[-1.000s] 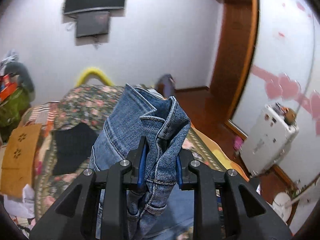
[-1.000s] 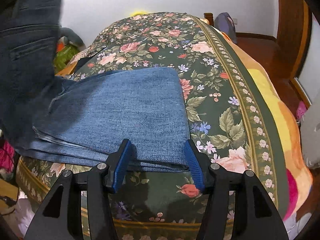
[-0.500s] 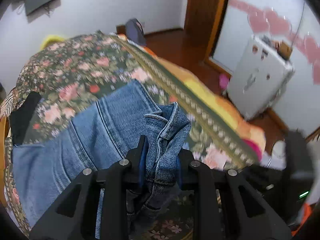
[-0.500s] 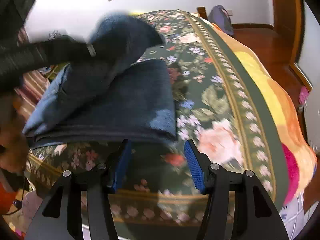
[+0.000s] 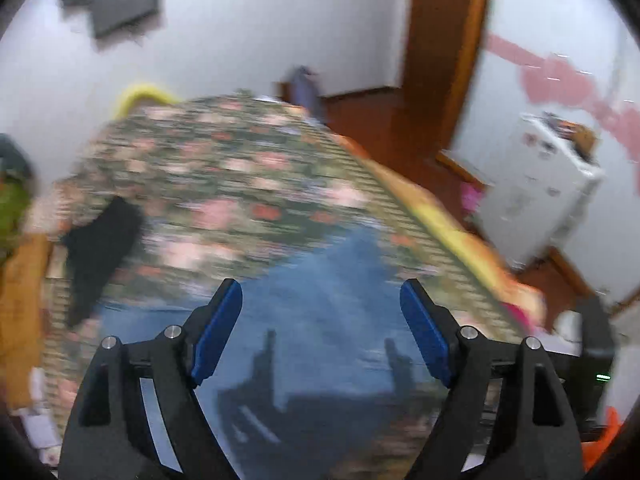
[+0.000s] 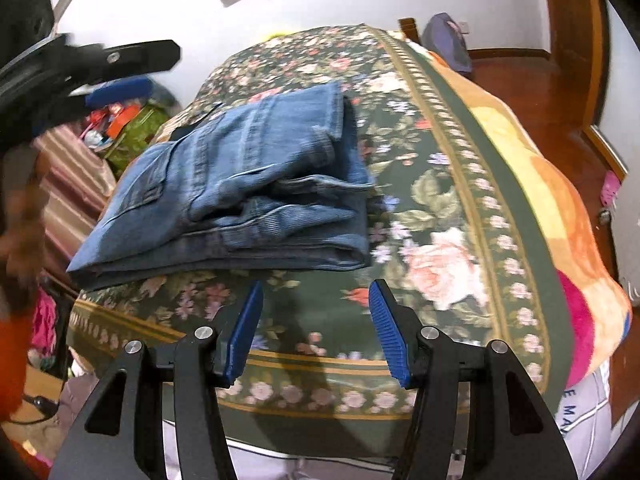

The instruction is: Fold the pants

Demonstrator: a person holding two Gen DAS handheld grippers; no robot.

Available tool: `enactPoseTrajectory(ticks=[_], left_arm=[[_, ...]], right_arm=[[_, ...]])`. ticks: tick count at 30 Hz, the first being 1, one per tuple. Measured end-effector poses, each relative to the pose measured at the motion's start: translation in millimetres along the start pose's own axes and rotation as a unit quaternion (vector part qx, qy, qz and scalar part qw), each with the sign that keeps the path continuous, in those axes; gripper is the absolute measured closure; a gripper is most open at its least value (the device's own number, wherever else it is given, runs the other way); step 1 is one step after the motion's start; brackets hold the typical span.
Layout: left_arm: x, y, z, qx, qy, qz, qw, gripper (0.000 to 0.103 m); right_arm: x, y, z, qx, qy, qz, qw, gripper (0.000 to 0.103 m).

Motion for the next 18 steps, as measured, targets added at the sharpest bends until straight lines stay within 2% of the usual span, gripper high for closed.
enactPoseTrajectory(ticks=[4, 6, 9, 12, 14, 18], left_arm=[[-7.0, 80.7, -26.5, 0.089, 0.044, 0.018, 0.9949, 0.022], [-17.6, 115.3, -48.3, 0.111, 0.077, 0.025, 0.9905, 0.022], [-35.9, 149.6, -78.9, 0.12, 0.123, 0.032, 0.9846, 0.023], [-54.9, 165.7, -104.1, 0.117, 0.161, 0.019, 0.9798, 0.029], [-67.2, 171.8, -112.0, 0.1, 0.171, 0.016, 0.9801, 0.029], [-92.3, 180.5, -99.8, 0.084, 0.16, 0.023, 0.9832, 0.029]], right_arm=[[0.6, 10.9, -16.5, 0.012, 0.017, 0.008, 1.0, 0.05], [1.0, 17.2, -26.2, 0.016, 0.027, 0.012, 0.999, 0.05], [6.2, 21.7, -33.7, 0.025, 0.028, 0.013, 0.999, 0.05], [16.5, 26.2, -41.2, 0.018, 0.033, 0.02, 0.999, 0.05], [22.7, 29.1, -46.1, 0.004, 0.031, 0.031, 0.999, 0.05], [41.7, 29.1, -57.3, -0.007, 0.034, 0.041, 0.999, 0.05]])
Point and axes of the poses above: each gripper's, at about its wrist camera, not at the fingertips, and z roughly against the way its jaws point, y to its left, x to its top, the point moved 2 cm from there along -z, roughly the way its jaws point, and after that the axes turned 8 degrees about -z, right-handed, at the moved point
